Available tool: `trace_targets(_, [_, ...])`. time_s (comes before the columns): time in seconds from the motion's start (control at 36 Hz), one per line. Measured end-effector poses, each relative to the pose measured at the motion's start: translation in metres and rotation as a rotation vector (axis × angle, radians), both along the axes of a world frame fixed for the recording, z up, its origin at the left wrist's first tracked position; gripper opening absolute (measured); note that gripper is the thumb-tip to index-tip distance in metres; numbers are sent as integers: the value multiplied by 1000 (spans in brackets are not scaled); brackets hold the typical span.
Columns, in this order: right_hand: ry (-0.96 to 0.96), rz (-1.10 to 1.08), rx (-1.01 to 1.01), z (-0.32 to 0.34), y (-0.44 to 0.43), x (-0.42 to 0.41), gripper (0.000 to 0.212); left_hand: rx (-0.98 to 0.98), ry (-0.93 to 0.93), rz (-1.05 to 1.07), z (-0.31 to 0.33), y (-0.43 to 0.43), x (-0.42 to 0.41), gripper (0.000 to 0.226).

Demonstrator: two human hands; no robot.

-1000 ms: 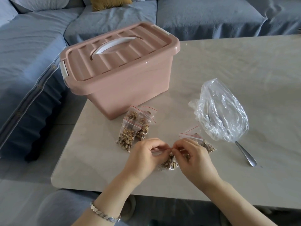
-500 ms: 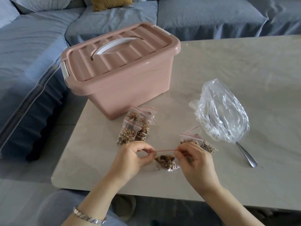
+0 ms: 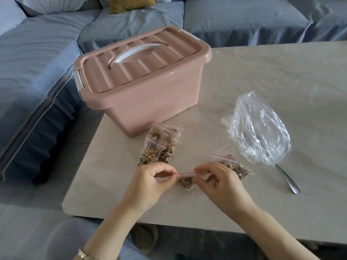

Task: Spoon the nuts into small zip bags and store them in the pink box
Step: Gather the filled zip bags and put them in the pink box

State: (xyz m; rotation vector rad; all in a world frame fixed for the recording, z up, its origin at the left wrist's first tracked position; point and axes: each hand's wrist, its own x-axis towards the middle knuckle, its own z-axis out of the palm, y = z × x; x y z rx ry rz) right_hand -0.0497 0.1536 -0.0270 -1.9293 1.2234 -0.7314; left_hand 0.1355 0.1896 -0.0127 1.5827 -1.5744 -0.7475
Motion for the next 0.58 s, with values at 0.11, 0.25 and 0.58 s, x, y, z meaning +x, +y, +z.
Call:
trace_targets(0.11, [46, 23, -20, 5, -4, -3, 4, -23, -29, -15, 2, -1, 0, 33])
trace_targets(0.25, [-6, -102, 105, 14, -9, -6, 15, 20, -37, -1, -3, -9, 0, 23])
trace_targets(0.58, [343, -273, 21, 14, -16, -16, 24, 405, -400, 452, -26, -48, 14, 75])
